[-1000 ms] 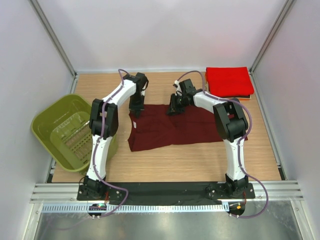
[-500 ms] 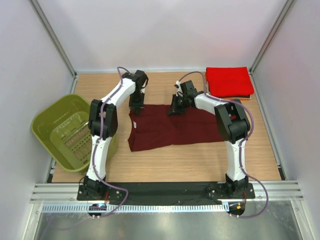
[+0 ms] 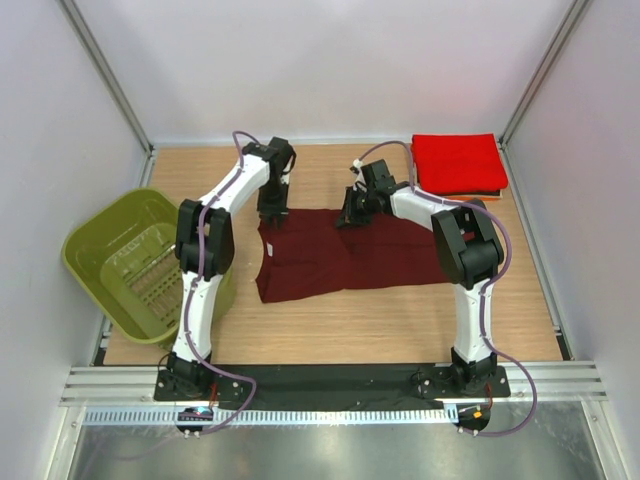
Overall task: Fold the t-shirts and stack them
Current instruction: Fold the tshirt
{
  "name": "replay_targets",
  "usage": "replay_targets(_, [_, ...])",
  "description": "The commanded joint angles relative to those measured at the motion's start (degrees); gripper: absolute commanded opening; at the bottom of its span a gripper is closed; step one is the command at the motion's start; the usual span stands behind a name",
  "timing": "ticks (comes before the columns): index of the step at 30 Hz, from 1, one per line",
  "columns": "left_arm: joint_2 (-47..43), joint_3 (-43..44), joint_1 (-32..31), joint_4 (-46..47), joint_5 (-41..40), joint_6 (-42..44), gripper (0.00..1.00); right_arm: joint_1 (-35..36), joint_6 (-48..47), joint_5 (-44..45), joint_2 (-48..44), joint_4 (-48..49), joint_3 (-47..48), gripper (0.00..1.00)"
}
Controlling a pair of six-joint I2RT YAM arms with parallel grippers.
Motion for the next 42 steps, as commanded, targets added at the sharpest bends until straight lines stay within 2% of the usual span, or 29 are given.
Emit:
replay_targets(1, [-1.0, -0.6, 0.4, 0.0, 3.8, 0.6, 0.24, 0.3, 0.3, 0.6, -2.7, 1.9, -0.1, 0.01])
replay_targets(6, [-0.1, -1.4, 0.4, 0.1, 2.5, 0.9, 0.28, 0.3, 0.2, 0.6, -2.5, 1.8, 0.2, 0.01])
replay_targets(17, [-0.4, -5.1, 2.6, 2.1, 3.3, 1.9, 0.27, 0.3, 1.0, 0.4, -2.1, 1.6, 0.6, 0.01])
replay_targets(26, [0.0, -8.1, 2.6, 5.8, 9.0, 1.8, 0.25, 0.4, 1.1, 0.3, -1.8, 1.6, 0.4, 0.01])
replay_targets(32, [0.2, -7.6, 2.6, 6.0, 8.9, 1.6, 0.18, 0.3, 1.3, 0.3, -1.9, 2.0, -0.4, 0.01])
replay_targets(36, [0.3, -6.7, 2.6, 5.4, 8.2, 1.4, 0.00, 0.4, 1.4, 0.3, -2.0, 2.0, -0.8, 0.01])
replay_targets(42, [-0.9, -3.7, 2.6, 4.0, 6.9, 1.3, 0.00, 0.3, 1.9, 0.7, -3.0, 2.0, -0.8, 0.01])
